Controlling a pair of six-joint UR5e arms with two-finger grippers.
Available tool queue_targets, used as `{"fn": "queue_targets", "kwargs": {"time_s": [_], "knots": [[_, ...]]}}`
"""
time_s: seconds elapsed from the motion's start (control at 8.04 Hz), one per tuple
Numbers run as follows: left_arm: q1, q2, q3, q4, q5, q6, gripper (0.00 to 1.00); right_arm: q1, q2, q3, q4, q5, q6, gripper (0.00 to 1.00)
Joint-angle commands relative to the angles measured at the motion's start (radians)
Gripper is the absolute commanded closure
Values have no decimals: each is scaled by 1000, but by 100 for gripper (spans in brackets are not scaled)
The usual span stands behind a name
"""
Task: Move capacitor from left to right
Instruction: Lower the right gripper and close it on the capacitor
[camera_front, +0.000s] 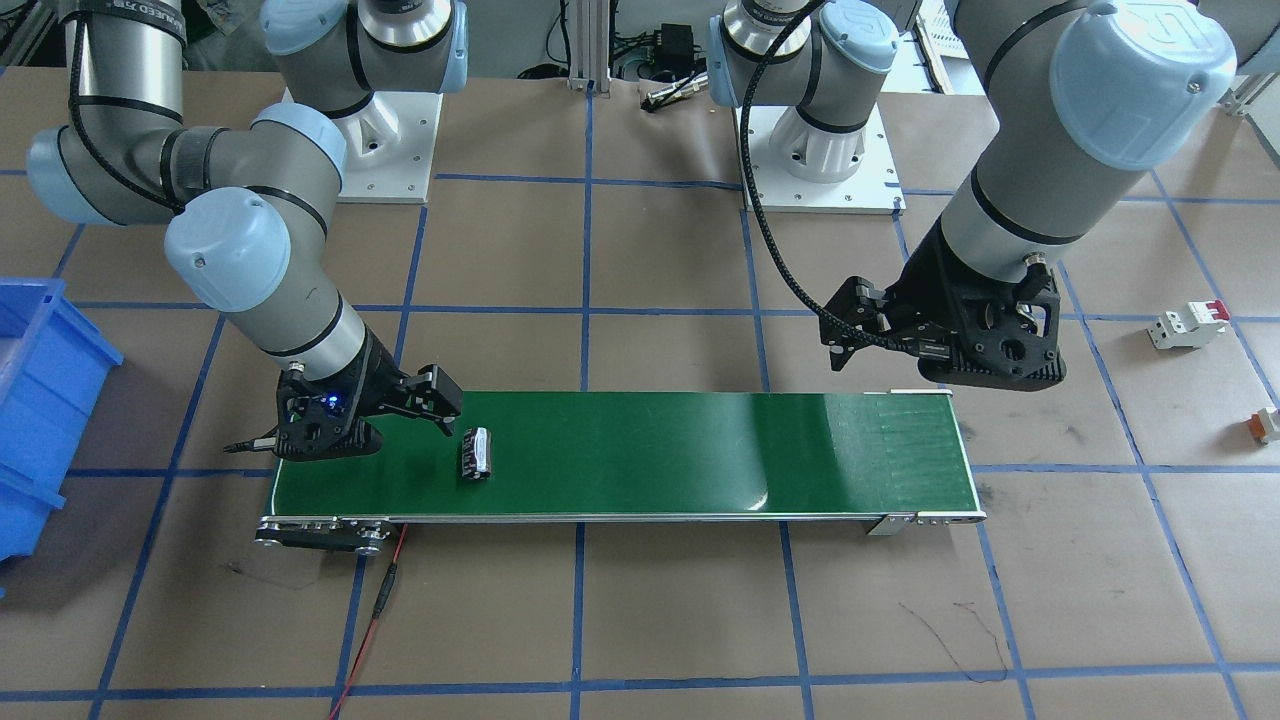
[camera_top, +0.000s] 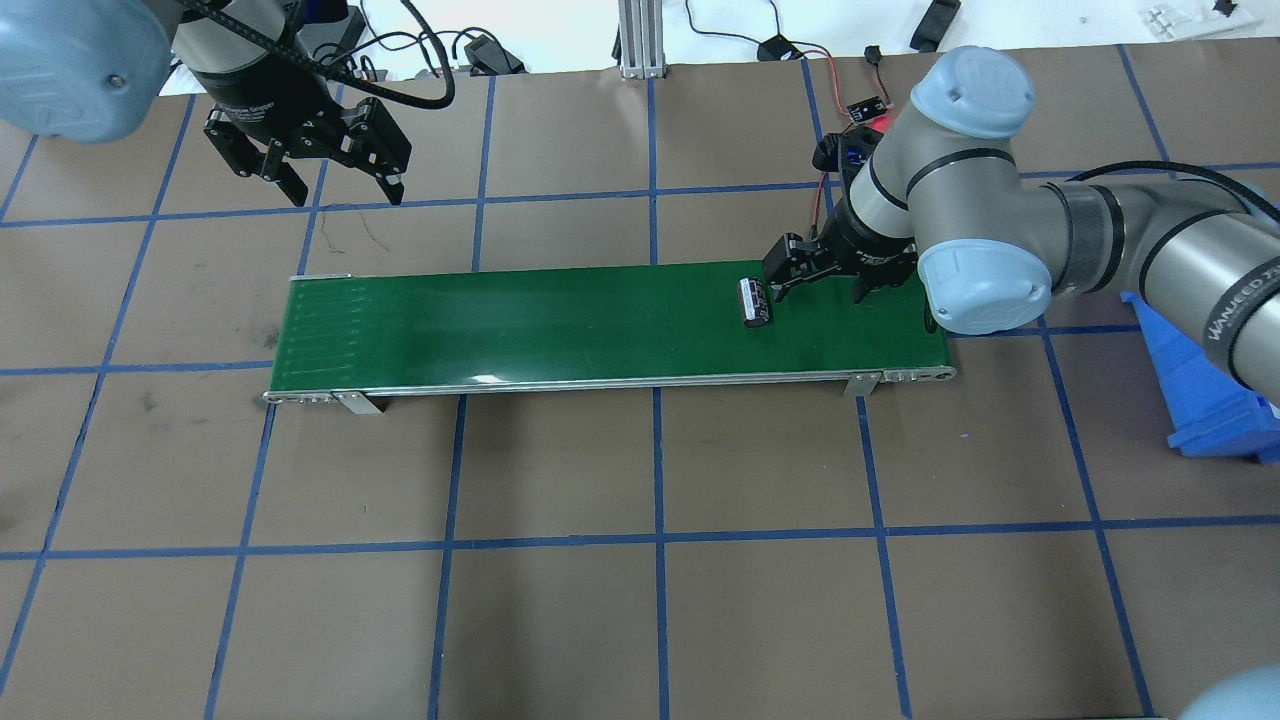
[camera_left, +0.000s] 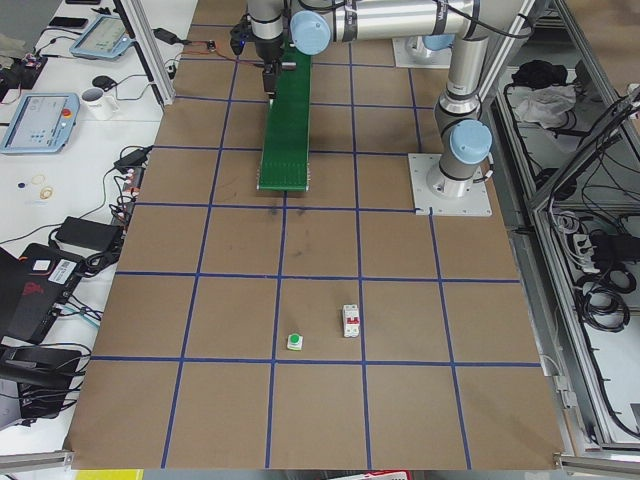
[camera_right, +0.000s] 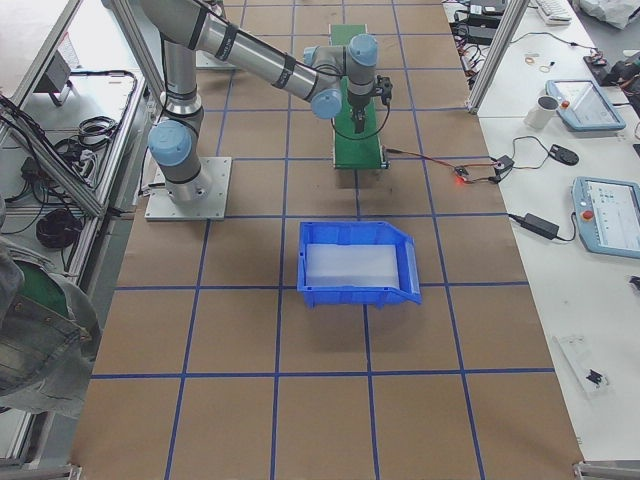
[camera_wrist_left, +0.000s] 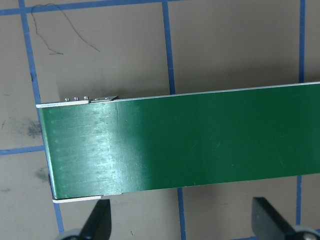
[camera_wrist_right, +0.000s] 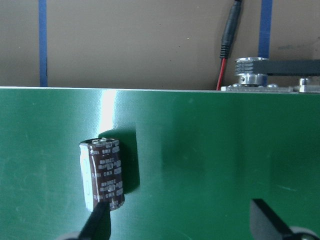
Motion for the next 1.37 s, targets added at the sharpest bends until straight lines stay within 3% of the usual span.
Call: {"fn": "queue_targets", "kwargs": {"time_s": [0.0, 0.37, 0.5, 0.87, 1.24], "knots": [[2, 1, 1, 1, 1, -1, 0, -1, 9, 0, -5, -1, -1, 3], [0, 6, 0, 0, 1, 1, 0, 0, 26, 0, -12, 1, 0, 8], [0, 6, 0, 0, 1, 1, 0, 0, 35, 0, -14, 1, 0, 16], [0, 6, 0, 0, 1, 1, 0, -3, 61, 0, -11, -10, -4, 54], [0, 6, 0, 0, 1, 2, 0, -6, 45, -12, 14, -16, -7, 99]]}}
